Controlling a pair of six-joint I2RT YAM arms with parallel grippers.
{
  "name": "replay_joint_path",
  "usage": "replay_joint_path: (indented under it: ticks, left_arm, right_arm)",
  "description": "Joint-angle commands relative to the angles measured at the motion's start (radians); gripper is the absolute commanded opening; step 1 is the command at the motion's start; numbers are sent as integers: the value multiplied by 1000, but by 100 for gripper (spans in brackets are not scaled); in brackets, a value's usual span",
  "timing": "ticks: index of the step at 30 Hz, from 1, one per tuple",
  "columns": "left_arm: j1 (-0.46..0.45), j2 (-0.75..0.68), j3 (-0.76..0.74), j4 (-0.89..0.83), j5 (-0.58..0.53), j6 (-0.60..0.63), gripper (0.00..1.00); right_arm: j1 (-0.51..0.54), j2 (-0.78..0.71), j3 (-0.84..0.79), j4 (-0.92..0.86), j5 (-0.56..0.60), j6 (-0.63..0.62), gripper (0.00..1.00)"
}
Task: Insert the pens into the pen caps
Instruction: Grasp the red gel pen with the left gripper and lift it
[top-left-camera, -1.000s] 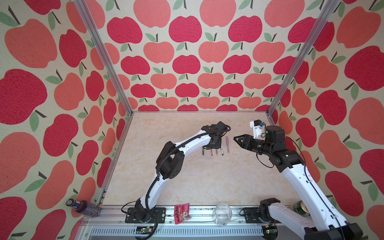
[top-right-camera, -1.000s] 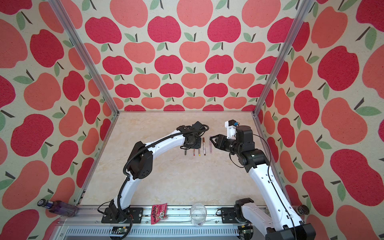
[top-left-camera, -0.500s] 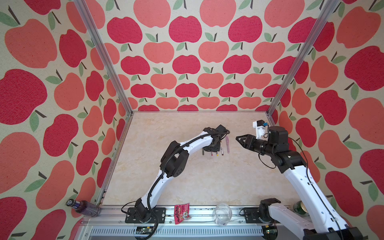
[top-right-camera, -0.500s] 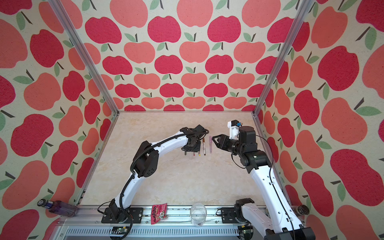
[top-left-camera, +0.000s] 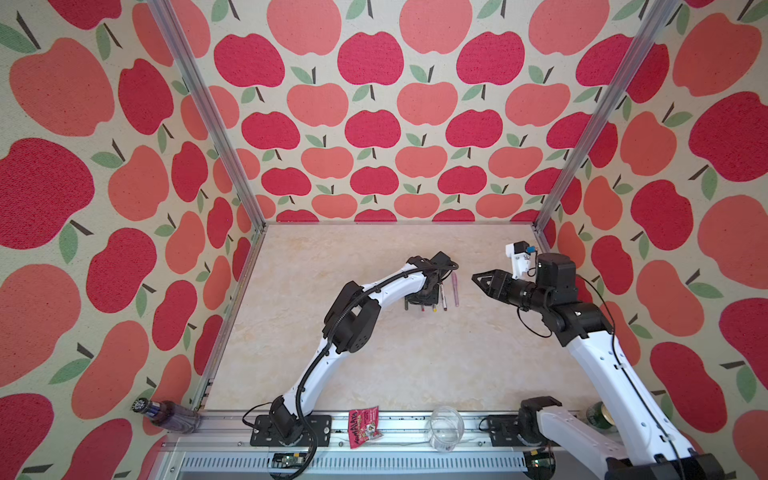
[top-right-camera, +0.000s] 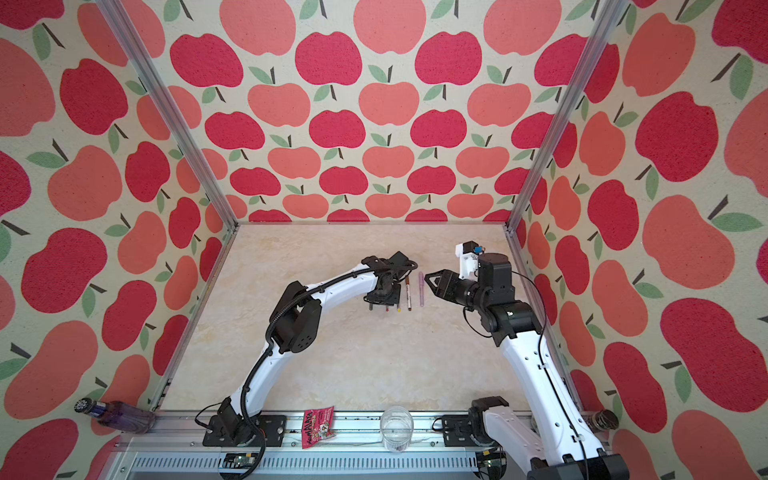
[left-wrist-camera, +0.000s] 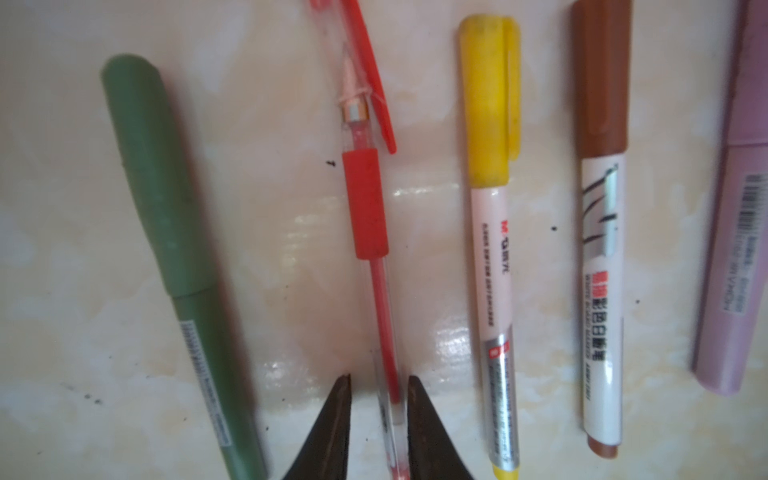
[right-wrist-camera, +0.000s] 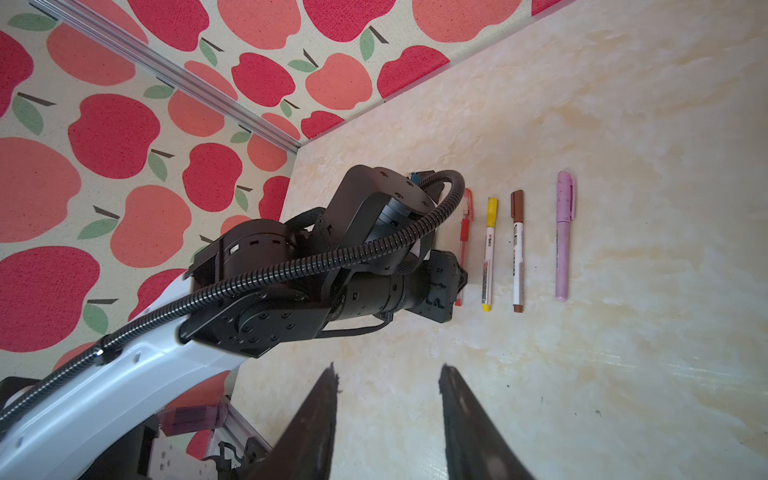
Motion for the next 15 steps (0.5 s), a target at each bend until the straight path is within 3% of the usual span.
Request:
replay_joint_path:
  ticks: [1,15]
  left_arm:
    - [7,41,25,-40,-9,14,26]
    - [11,31,-2,-39,-15,2,10]
  right_arm:
    - [-7,-14,-11,-10,-21,-21,43]
    - [-9,-18,-6,-23,-19,-24,43]
